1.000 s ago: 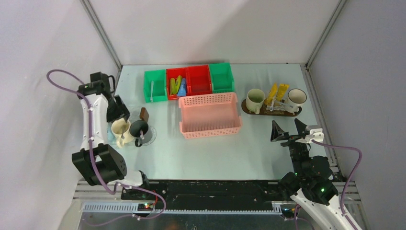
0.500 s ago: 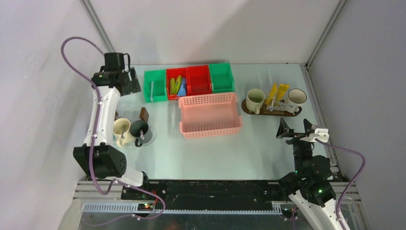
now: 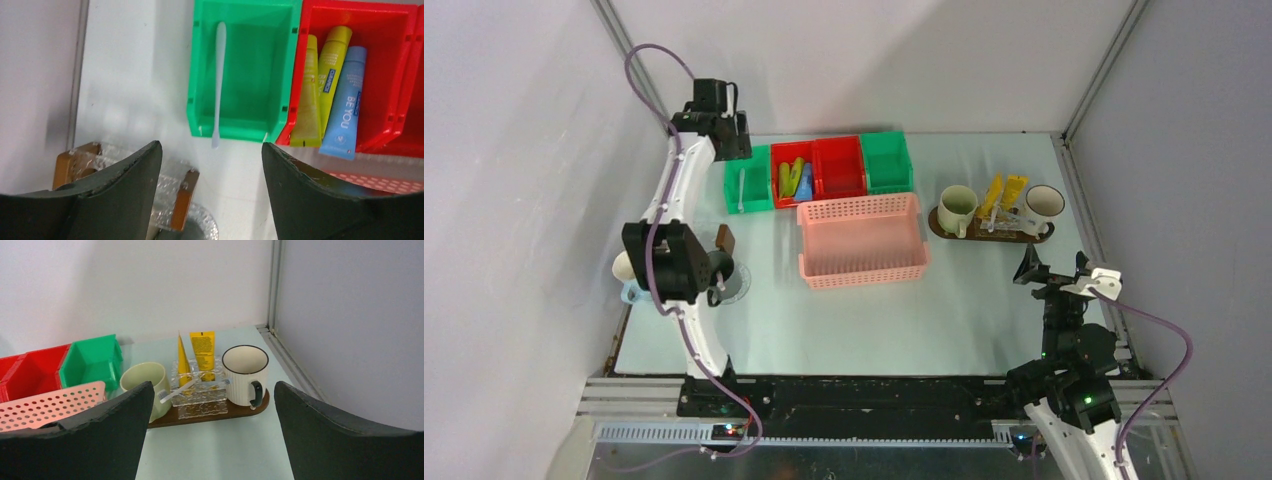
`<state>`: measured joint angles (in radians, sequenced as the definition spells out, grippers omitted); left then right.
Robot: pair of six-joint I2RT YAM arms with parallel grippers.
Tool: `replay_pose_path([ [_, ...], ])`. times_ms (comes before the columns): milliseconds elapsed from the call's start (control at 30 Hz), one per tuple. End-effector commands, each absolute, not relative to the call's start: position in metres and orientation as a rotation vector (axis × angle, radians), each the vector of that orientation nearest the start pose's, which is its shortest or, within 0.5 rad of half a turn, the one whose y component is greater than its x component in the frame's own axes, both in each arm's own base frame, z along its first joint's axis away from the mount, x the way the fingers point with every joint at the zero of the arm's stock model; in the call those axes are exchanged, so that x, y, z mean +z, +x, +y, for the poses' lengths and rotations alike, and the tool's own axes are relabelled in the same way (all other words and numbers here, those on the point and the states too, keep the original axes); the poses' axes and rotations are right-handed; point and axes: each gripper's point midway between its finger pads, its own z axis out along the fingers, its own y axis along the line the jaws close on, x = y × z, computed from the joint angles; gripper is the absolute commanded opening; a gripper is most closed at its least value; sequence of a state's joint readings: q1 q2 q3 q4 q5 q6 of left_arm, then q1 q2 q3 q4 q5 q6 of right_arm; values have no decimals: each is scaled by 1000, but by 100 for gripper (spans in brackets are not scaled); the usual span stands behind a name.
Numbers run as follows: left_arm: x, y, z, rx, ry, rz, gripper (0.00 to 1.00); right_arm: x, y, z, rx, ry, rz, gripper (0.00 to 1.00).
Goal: Prepare toiletry sets of a toothbrush and toothpaste on the tray
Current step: Pick up the toothbrush from the storage box.
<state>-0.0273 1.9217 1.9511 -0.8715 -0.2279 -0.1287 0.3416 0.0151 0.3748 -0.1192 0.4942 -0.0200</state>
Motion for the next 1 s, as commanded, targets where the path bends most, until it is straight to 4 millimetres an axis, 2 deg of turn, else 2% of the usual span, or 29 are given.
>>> replay_pose_path([
  [0,219,519,12,144,-198,2338,76,282,209,-25,-107,201,1323,92],
  [200,185,535,2,91,-199,2391,66,276,212,-30,-148,208,1351,92],
  [333,166,538,0,86,-203,2430,54,274,213,-33,-166,213,1360,92],
  [400,156,538,0,91,-210,2453,52,273,213,-34,-171,214,1363,92],
  [567,131,535,5,136,-248,2522,52,271,214,-35,-180,216,1370,92],
  [967,96,535,19,215,-347,2578,54,269,215,-34,-180,210,1383,92],
])
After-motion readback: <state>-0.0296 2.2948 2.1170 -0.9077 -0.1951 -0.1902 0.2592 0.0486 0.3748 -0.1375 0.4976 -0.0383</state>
